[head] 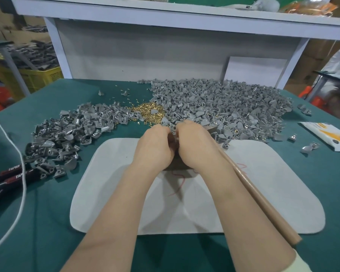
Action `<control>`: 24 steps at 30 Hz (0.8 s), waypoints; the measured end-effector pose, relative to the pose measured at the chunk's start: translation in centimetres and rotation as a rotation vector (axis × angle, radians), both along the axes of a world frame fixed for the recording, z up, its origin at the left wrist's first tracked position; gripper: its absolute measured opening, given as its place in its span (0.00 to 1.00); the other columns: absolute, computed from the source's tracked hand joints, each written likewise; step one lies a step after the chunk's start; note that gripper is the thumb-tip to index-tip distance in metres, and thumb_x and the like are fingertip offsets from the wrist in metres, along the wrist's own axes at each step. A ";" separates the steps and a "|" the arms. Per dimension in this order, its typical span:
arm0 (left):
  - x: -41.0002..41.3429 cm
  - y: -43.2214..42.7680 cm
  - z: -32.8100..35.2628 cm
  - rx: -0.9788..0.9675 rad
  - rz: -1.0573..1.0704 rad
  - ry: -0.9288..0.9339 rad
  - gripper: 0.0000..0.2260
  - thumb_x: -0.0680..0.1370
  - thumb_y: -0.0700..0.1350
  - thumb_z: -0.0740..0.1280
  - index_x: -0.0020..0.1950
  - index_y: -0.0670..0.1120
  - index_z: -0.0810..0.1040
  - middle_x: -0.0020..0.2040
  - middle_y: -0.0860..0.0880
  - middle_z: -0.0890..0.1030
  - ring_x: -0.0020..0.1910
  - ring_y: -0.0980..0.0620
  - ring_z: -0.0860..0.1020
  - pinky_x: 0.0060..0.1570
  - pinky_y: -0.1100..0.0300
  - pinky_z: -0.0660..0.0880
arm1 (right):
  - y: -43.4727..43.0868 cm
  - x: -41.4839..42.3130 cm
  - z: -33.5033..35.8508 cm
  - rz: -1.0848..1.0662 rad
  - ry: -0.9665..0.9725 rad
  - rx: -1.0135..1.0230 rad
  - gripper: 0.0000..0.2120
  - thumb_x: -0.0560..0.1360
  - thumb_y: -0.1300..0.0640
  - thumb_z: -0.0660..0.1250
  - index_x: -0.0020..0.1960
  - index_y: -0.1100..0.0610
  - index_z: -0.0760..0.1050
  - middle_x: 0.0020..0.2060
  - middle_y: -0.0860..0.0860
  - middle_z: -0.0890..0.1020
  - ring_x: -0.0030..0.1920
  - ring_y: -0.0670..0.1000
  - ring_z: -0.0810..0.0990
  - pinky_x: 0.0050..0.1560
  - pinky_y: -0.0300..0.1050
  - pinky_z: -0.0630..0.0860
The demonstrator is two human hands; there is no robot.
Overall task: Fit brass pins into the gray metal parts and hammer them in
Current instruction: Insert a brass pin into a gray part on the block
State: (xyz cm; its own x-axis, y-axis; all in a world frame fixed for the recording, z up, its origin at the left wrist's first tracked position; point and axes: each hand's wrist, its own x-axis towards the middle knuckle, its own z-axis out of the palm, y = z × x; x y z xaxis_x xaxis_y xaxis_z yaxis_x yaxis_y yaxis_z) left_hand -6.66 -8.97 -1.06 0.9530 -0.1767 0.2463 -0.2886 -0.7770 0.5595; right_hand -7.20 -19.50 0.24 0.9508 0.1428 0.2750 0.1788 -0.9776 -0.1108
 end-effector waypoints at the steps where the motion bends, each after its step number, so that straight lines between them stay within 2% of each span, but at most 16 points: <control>1: 0.0 0.0 -0.1 -0.012 0.003 0.003 0.03 0.74 0.40 0.66 0.43 0.43 0.78 0.47 0.43 0.80 0.48 0.40 0.77 0.46 0.51 0.75 | -0.3 0.0 -0.2 -0.021 0.010 0.062 0.08 0.75 0.65 0.60 0.52 0.56 0.73 0.48 0.52 0.73 0.52 0.55 0.76 0.44 0.44 0.67; 3: 0.1 0.0 -0.2 -0.041 0.015 0.007 0.02 0.75 0.42 0.67 0.44 0.45 0.79 0.47 0.44 0.80 0.49 0.42 0.77 0.48 0.52 0.75 | -1.0 0.0 -0.5 -0.033 0.035 0.231 0.04 0.76 0.61 0.63 0.47 0.53 0.74 0.46 0.50 0.75 0.51 0.53 0.75 0.47 0.44 0.70; 5: 0.1 0.0 -0.3 -0.058 0.027 0.006 0.02 0.75 0.42 0.67 0.42 0.47 0.78 0.47 0.46 0.80 0.48 0.44 0.78 0.49 0.52 0.76 | -1.8 0.0 -0.7 -0.022 0.075 0.408 0.04 0.76 0.58 0.65 0.44 0.51 0.77 0.45 0.49 0.81 0.49 0.51 0.78 0.51 0.45 0.74; 8: 0.2 0.0 -0.4 -0.057 0.032 0.007 0.04 0.76 0.43 0.67 0.41 0.49 0.76 0.46 0.47 0.80 0.48 0.46 0.78 0.50 0.52 0.76 | -2.7 0.1 -0.5 -0.012 0.124 0.535 0.07 0.77 0.59 0.64 0.46 0.51 0.80 0.45 0.51 0.83 0.49 0.52 0.80 0.53 0.45 0.75; 12: 0.2 0.0 -0.4 -0.057 0.032 0.008 0.05 0.76 0.44 0.67 0.40 0.50 0.75 0.45 0.48 0.80 0.48 0.46 0.78 0.50 0.52 0.76 | -3.1 0.4 -0.6 -0.014 0.125 0.566 0.09 0.77 0.61 0.63 0.50 0.55 0.82 0.46 0.52 0.83 0.50 0.53 0.79 0.56 0.47 0.74; 16: 0.1 0.0 -0.3 -0.061 0.030 0.023 0.05 0.75 0.44 0.68 0.40 0.50 0.75 0.45 0.47 0.80 0.47 0.46 0.78 0.50 0.52 0.76 | -2.8 0.3 -0.9 -0.020 0.109 0.573 0.05 0.76 0.58 0.66 0.48 0.53 0.80 0.44 0.51 0.83 0.49 0.51 0.80 0.53 0.43 0.74; 20: 0.1 0.0 -0.3 -0.061 0.028 0.029 0.03 0.75 0.43 0.67 0.42 0.49 0.77 0.46 0.46 0.81 0.48 0.45 0.79 0.50 0.52 0.77 | -2.4 0.2 -1.0 -0.023 0.084 0.487 0.04 0.75 0.57 0.66 0.44 0.51 0.79 0.43 0.50 0.83 0.48 0.51 0.80 0.53 0.48 0.76; 24: 0.1 0.0 -0.2 -0.065 0.031 0.036 0.02 0.75 0.44 0.68 0.45 0.47 0.79 0.47 0.46 0.81 0.48 0.44 0.78 0.49 0.52 0.76 | -2.0 0.2 -1.1 0.003 0.043 0.393 0.06 0.76 0.58 0.64 0.48 0.54 0.79 0.47 0.51 0.82 0.51 0.52 0.78 0.53 0.45 0.73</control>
